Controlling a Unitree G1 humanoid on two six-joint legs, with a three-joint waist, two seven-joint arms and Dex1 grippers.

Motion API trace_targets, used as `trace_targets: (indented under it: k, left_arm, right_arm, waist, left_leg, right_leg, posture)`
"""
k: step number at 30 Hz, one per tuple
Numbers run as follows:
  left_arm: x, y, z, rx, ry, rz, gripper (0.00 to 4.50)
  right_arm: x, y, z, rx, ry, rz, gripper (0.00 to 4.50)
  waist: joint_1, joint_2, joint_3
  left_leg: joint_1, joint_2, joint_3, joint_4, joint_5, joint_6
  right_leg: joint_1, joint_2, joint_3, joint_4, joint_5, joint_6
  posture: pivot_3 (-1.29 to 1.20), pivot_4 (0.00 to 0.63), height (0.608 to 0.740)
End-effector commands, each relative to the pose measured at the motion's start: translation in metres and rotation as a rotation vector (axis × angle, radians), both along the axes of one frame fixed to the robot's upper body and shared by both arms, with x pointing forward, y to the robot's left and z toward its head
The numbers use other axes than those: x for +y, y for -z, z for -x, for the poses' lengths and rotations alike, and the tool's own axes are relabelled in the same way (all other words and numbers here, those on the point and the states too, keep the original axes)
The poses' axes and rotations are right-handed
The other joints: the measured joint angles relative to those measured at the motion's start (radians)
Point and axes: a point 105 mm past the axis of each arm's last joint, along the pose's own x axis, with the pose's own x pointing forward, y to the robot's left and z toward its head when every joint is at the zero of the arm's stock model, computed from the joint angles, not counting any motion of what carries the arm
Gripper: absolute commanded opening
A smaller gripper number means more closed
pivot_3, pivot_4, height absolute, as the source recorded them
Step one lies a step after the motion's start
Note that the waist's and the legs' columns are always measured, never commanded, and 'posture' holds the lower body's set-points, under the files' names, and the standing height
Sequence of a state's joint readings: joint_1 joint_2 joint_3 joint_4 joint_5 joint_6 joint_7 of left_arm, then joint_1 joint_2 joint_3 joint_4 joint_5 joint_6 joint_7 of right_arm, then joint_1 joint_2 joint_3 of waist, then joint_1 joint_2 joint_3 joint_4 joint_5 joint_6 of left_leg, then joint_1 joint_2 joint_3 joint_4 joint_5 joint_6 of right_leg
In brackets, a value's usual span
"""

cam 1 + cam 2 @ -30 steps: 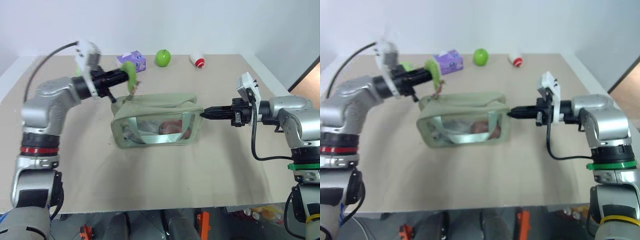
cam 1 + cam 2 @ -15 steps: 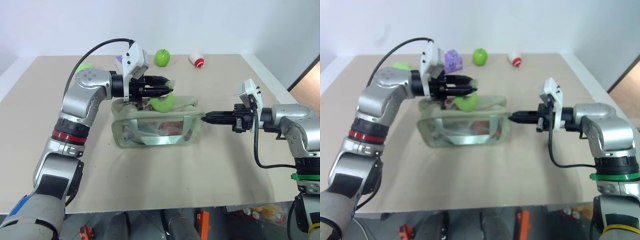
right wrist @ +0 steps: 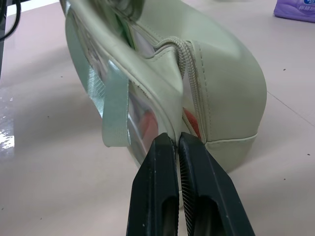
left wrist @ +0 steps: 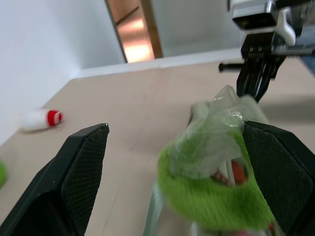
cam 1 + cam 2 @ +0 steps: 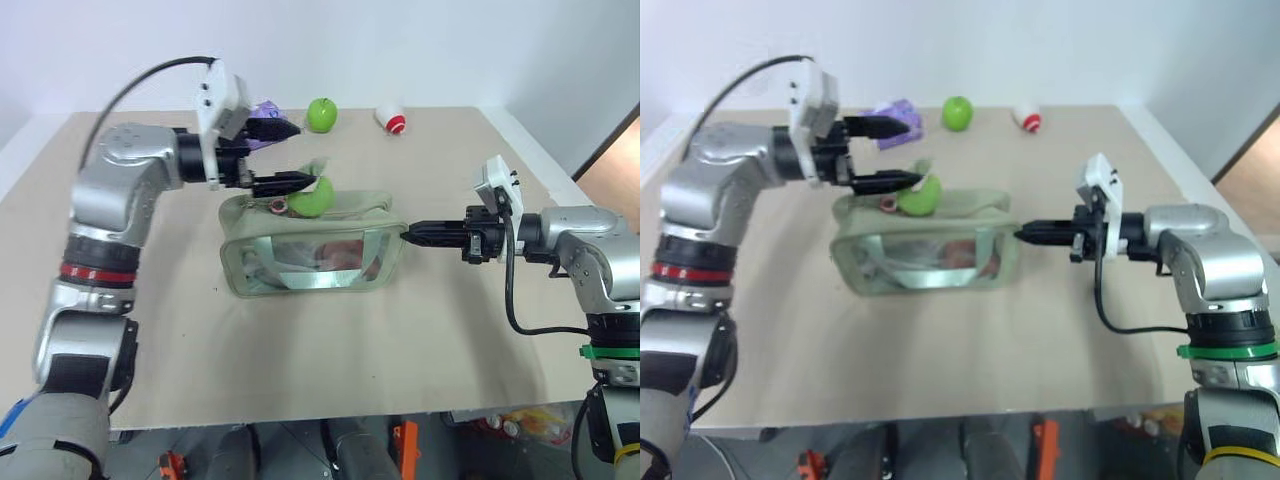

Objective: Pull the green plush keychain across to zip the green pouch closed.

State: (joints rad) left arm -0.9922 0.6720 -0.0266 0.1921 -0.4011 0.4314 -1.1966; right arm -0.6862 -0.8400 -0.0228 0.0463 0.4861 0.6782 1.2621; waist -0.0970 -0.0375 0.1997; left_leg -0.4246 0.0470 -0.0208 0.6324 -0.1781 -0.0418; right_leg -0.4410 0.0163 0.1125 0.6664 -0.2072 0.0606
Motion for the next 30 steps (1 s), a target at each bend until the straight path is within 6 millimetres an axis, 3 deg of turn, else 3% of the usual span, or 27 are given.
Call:
trace_targets:
  k: [1,4,8,16,20,24,30]
  left_arm:
    - [0.02,0.005,0.025,-0.021,0.047,-0.114,4.47]
    - [0.035,0.013,0.034,0.026,0.031,-0.149,4.47]
    - [0.056,0.002,0.04,0.05,-0.037,-0.055,4.47]
    - [0.068,0.002,0.055,0.174,-0.026,0.159,4.47]
    - [0.067,0.025,0.063,0.269,0.003,0.165,4.47]
    - [0.072,0.056,0.058,0.357,-0.041,0.151,4.47]
    - [0.064,0.073,0.053,0.404,-0.04,0.131,4.47]
  right_arm:
    - [0.003,-0.014,0.0,-0.052,-0.024,-0.003,0.0]
    - [0.005,-0.017,0.0,-0.059,-0.035,-0.004,0.0]
    - [0.009,-0.018,-0.002,-0.063,-0.051,-0.004,0.0]
    - [0.012,-0.014,-0.003,-0.055,-0.065,-0.004,0.0]
    - [0.013,-0.016,-0.003,-0.057,-0.067,-0.007,0.0]
    - [0.013,-0.015,-0.003,-0.057,-0.068,-0.006,0.0]
    - [0.013,-0.017,-0.002,-0.058,-0.068,-0.008,0.0]
  waist:
    - [-0.004,0.0,0.0]
    - [-0.004,0.0,0.0]
    - [-0.002,0.0,0.0]
    - [-0.004,0.0,0.0]
    - [-0.005,0.0,0.0]
    - [-0.004,0.0,0.0]
    - [-0.005,0.0,0.0]
  left_leg:
    - [0.0,0.0,0.0,0.0,0.0,0.0]
    - [-0.001,0.0,0.0,0.0,0.0,0.0]
    - [-0.001,0.0,0.0,0.001,0.0,0.0]
    - [-0.001,0.001,0.0,0.001,0.0,0.0]
    - [0.0,0.001,0.0,0.001,0.0,0.0]
    - [0.0,0.001,0.0,0.001,0.0,0.0]
    - [0.0,0.001,0.0,0.002,0.0,0.0]
  right_leg:
    - [0.0,0.0,0.0,0.0,0.0,0.0]
    - [0.0,-0.001,0.0,0.0,-0.001,0.0]
    - [0.0,-0.001,-0.001,0.0,-0.002,-0.003]
    - [0.0,0.0,-0.002,0.0,-0.002,-0.003]
    - [0.0,0.0,-0.001,0.0,-0.002,-0.003]
    - [0.0,0.0,-0.002,0.001,-0.003,-0.005]
    - [0.0,0.0,-0.001,0.001,-0.002,-0.004]
  posture:
    - [0.0,0.15,0.74]
    - [0.0,0.15,0.74]
    - [0.0,0.15,0.74]
    - [0.0,0.15,0.74]
    - [0.0,0.15,0.74]
    - [0.0,0.15,0.74]
    - [0.0,0.15,0.74]
